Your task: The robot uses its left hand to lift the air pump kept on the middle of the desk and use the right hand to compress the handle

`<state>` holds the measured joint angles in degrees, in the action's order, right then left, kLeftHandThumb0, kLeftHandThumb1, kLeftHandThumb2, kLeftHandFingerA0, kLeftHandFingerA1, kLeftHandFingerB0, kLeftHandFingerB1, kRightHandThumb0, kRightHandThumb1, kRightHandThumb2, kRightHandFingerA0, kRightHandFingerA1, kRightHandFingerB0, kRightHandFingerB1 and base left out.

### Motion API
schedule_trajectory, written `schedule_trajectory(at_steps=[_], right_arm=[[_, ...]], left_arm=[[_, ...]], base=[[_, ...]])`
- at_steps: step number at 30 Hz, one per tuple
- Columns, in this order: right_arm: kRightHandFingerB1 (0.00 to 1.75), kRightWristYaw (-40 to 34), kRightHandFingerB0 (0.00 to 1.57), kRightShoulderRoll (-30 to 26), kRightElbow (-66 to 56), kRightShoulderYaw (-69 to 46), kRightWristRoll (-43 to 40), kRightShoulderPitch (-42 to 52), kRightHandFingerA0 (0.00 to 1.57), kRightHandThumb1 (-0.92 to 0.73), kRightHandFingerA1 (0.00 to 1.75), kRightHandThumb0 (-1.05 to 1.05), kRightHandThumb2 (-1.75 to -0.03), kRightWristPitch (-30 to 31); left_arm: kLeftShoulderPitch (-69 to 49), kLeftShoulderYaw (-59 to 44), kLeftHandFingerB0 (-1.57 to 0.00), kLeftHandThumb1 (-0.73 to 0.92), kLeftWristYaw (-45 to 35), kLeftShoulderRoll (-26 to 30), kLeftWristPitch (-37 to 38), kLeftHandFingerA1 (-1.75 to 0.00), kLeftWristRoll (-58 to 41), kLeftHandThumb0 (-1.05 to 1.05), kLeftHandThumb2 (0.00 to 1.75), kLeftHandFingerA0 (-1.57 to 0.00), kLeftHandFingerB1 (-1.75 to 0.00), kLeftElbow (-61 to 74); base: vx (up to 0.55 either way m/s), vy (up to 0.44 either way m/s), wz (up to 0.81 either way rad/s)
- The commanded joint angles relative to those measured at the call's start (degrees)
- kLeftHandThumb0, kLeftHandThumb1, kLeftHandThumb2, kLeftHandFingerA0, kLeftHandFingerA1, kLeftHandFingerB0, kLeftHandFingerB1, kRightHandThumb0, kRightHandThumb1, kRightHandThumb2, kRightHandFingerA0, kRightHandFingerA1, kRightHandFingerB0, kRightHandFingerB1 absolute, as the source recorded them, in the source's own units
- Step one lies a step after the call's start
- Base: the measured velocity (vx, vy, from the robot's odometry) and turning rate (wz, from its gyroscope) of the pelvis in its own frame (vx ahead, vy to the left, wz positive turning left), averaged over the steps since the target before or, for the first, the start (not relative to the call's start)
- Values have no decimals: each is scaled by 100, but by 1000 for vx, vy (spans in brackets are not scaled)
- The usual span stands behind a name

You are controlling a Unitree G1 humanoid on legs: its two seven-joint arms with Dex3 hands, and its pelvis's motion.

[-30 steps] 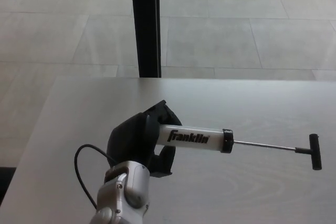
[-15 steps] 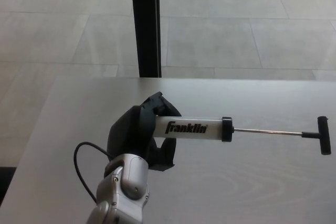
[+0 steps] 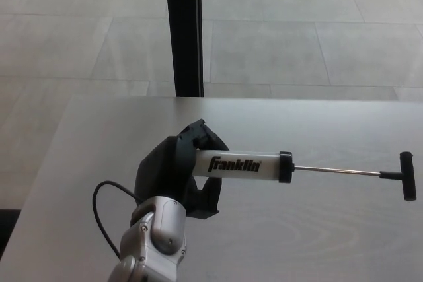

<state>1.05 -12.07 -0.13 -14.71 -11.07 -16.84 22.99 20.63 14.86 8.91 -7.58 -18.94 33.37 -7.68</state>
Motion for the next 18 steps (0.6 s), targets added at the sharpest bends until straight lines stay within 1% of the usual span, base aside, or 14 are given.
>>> schedule_trajectory(at_steps=[1,2,3,5,6,7,10,11,12,14,15,16,18], right_arm=[[18,-90,2,-34,111,0,73,-189,0,-91,18,-93,-128,34],[18,-84,4,41,131,-28,-7,-241,0,-90,22,-90,-127,-5],[18,-82,4,51,138,-33,-13,-250,0,-90,22,-90,-127,-11],[15,-175,3,122,138,23,41,-354,0,-92,19,-93,-128,40],[14,-231,5,164,165,59,84,-405,0,-92,16,-94,-129,40],[16,-338,9,229,150,85,128,-422,0,-92,14,-94,-128,93],[16,-430,9,328,100,88,135,-417,0,-92,13,-94,-128,170],[14,-606,13,489,3,37,84,-403,0,-92,9,-99,-128,373],[14,-551,3,615,-16,-66,-89,-351,0,-91,15,-96,-127,250],[14,-725,4,816,-70,-159,-107,-305,0,-92,13,-101,-128,290],[14,-792,3,927,-74,-215,-129,-282,0,-92,14,-100,-127,252],[15,-812,7,985,-60,-245,-135,-271,0,-92,14,-101,-128,221],[15,-826,7,1042,-41,-275,-115,-266,0,-92,14,-101,-128,203]], left_arm=[[-63,1,-89,36,145,23,55,-175,-118,-17,153,-99,-156,-21],[-61,8,-90,36,141,21,59,-175,-126,-17,153,-100,-155,-26],[-60,13,-90,36,144,24,58,-175,-133,-17,153,-100,-155,-26],[-13,-5,-90,36,170,43,44,-175,-126,-16,154,-99,-157,-29],[22,-45,-88,34,140,7,-88,-175,-153,-20,152,-100,-163,7],[42,-44,-87,35,172,3,-40,-175,-157,-19,151,-101,-163,-5],[63,-44,-87,35,195,11,18,-175,-180,-18,151,-102,-164,-11],[93,-28,-90,39,248,49,92,-175,-143,-16,152,-105,-157,-37],[109,-13,-85,36,251,52,37,-175,-107,-20,150,-103,-164,-24],[126,-26,-85,36,239,70,66,-175,-142,-19,149,-101,-165,-21],[138,-30,-85,36,214,84,68,-175,-161,-20,149,-102,-166,-20],[148,-33,-85,36,203,83,36,-175,-162,-21,148,-101,-164,-14],[161,-38,-85,36,203,76,-7,-175,-159,-21,148,-101,-164,-6]], base=[[0,0,0],[0,0,0],[0,0,0],[0,0,0],[0,0,0],[0,0,0],[0,0,0],[0,0,0],[0,0,0],[0,0,0],[0,0,0],[0,0,0],[0,0,0]])
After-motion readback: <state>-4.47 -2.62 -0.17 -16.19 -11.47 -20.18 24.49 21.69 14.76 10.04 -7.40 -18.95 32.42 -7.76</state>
